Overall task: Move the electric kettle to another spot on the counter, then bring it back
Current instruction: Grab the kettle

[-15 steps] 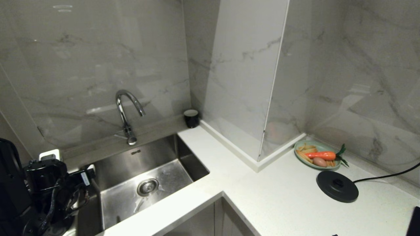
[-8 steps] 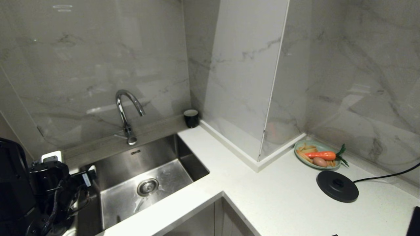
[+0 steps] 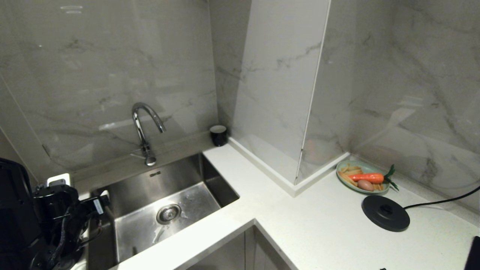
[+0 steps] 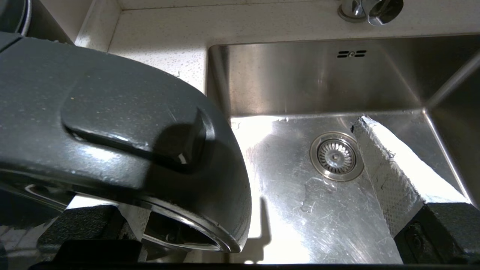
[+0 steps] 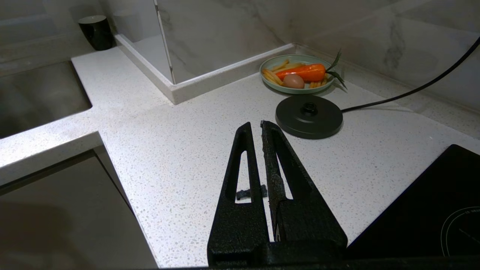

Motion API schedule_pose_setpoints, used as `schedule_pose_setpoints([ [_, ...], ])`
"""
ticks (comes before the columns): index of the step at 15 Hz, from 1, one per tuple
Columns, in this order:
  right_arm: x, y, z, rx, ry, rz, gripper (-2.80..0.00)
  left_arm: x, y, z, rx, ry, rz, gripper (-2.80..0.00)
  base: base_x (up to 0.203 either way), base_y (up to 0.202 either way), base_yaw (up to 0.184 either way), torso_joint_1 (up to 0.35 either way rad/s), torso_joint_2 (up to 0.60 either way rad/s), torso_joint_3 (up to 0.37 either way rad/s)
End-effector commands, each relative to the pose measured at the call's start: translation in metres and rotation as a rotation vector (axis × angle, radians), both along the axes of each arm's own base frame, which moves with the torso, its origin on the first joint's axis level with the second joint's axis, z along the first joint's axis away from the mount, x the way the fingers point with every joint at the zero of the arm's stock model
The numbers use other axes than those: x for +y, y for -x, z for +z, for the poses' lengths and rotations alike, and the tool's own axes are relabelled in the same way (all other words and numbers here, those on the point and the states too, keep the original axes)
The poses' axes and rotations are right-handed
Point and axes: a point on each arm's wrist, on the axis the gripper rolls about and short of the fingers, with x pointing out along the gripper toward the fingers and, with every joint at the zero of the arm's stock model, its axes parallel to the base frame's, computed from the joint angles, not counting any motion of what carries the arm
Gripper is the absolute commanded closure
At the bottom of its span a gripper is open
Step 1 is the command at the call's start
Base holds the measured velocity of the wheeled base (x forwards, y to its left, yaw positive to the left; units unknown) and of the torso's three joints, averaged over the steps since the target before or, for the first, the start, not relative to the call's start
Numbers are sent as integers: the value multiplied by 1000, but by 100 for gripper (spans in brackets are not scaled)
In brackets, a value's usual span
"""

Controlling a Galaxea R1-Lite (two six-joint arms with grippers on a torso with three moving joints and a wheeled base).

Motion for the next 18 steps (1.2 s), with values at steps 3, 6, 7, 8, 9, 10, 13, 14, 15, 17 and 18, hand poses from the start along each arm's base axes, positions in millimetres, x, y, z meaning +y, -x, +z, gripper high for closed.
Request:
schedule_pose_setpoints([
  [3,0,0,0,1,0,0,0,-1,3,-2,17,-11,-4,0,0,0,0,0,0,0],
  [6,0,0,0,0,0,1,0,0,2,-1,12,-15,-5,0,0,0,0,0,0,0],
  [7,0,0,0,1,1,0,0,0,2,-1,13,-14,-5,0,0,0,0,0,0,0],
  [8,0,0,0,1,0,0,0,0,2,-2,16,-14,-4,0,0,0,0,0,0,0],
  [9,0,0,0,1,1,0,0,0,2,-2,18,-14,-3,0,0,0,0,0,0,0],
  [10,0,0,0,1,1,0,0,0,1,-1,12,-15,-3,0,0,0,0,0,0,0],
  [13,0,0,0,1,1,0,0,0,0,0,5,-19,-5,0,0,0,0,0,0,0],
  [14,0,0,0,1,0,0,0,0,0,1,2,-22,-5,0,0,0,0,0,0,0],
  [15,0,0,0,1,0,0,0,0,-1,3,-8,-24,-6,0,0,0,0,0,0,0],
  [17,0,0,0,1,0,1,0,-2,1,15,-44,-32,-14,0,0,0,0,0,0,0],
  [18,0,0,0,1,1,0,0,-5,2,22,-68,-38,-26,0,0,0,0,0,0,0],
])
